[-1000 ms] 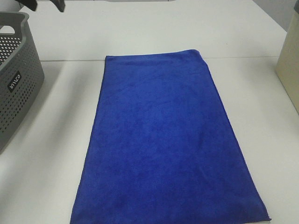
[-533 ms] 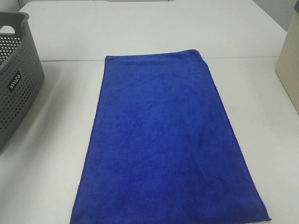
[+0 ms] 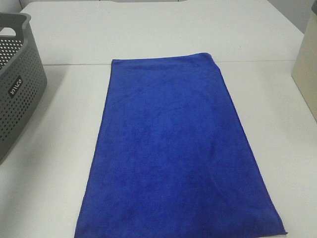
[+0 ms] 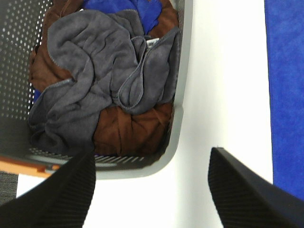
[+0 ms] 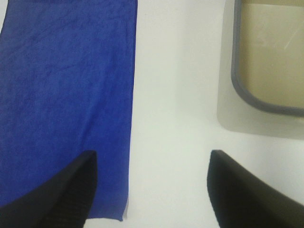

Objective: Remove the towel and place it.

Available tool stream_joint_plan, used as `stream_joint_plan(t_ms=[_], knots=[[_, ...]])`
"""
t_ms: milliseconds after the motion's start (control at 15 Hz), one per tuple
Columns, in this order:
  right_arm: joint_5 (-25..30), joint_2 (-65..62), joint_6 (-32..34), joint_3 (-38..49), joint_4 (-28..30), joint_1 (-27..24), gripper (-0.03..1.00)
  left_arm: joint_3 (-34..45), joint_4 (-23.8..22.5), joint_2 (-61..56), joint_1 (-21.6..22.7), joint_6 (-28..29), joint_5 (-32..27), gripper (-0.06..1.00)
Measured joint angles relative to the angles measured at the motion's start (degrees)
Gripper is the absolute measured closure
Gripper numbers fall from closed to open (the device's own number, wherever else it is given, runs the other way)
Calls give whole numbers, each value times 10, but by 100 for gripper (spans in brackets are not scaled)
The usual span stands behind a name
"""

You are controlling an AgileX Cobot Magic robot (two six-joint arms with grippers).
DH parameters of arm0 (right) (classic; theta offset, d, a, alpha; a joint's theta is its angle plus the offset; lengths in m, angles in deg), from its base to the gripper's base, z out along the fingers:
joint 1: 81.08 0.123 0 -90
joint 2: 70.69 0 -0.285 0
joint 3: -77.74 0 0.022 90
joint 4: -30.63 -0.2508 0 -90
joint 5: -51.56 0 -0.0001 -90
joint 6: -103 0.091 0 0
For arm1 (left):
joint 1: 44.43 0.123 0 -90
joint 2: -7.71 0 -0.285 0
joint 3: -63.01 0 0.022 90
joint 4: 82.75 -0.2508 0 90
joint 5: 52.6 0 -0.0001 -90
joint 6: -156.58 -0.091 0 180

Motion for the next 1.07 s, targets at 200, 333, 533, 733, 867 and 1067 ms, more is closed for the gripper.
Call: stream_joint_plan(t_ms=[200, 333, 533, 733, 867, 1067], knots=[[0, -142, 8, 106, 1, 0, 30, 113, -12, -125, 0, 0, 15, 32], [1, -239, 9, 171, 1, 0, 30, 198, -14, -220, 0, 0, 34, 32], [1, -361, 9, 266, 8, 0, 30, 291, -14, -370, 0, -17, 40, 32], [1, -459, 9, 321, 9, 0, 30, 369, -19, -499, 0, -26, 44, 32], [1, -528, 9, 351, 10, 0, 30, 428, -20, -606, 0, -20, 65, 32], [1, -529, -2, 372, 10, 0, 30, 454, -21, -685, 0, -1, 66, 32]])
